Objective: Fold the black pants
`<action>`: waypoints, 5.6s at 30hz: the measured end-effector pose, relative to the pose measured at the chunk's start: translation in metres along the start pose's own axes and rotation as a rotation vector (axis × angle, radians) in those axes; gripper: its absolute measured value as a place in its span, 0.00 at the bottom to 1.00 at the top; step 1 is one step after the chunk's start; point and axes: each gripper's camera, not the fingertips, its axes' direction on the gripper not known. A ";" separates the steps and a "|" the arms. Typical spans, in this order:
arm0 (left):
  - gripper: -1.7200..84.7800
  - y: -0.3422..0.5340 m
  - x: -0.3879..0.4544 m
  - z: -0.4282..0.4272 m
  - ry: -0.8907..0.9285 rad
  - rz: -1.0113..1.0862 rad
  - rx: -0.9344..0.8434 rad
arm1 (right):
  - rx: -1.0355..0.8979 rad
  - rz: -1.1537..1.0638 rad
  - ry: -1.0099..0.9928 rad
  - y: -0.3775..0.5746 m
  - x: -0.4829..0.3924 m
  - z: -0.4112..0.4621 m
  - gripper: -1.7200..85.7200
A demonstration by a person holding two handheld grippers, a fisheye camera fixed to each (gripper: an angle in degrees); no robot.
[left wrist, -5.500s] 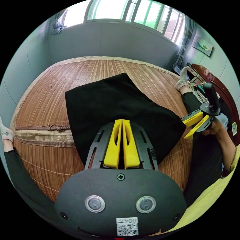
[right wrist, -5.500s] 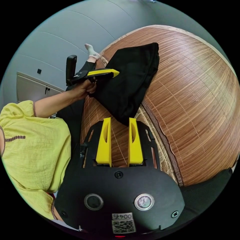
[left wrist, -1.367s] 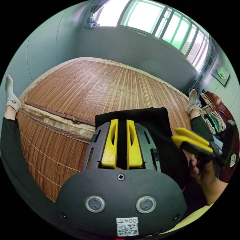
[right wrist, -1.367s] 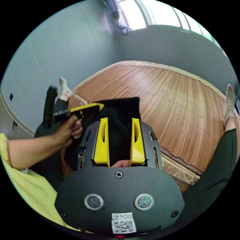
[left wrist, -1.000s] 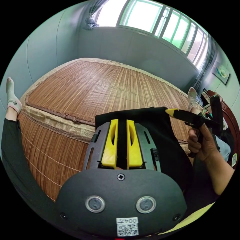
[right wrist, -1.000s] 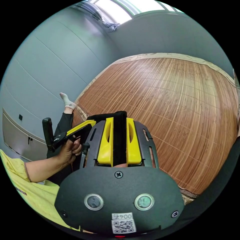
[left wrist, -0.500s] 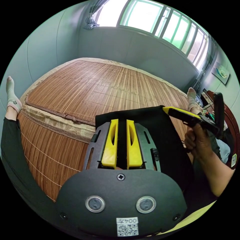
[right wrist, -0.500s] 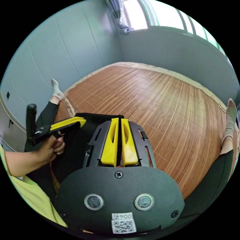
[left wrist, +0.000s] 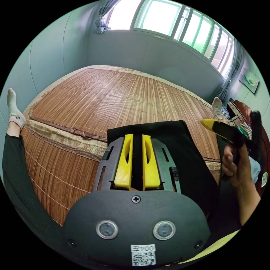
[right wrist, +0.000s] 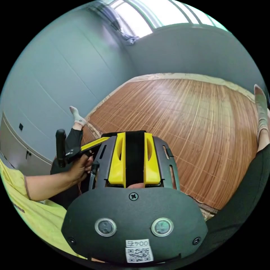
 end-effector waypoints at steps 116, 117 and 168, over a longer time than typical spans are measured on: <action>0.04 0.016 -0.022 -0.094 0.373 -0.057 -0.099 | -0.304 -0.117 0.073 0.078 -0.073 0.029 0.12; 0.05 0.015 -0.028 -0.100 0.398 -0.072 -0.091 | -0.308 -0.110 0.063 0.077 -0.072 0.030 0.12; 0.19 0.206 0.226 -0.259 0.093 1.001 -0.186 | -0.600 0.588 -0.362 0.073 0.061 0.059 0.16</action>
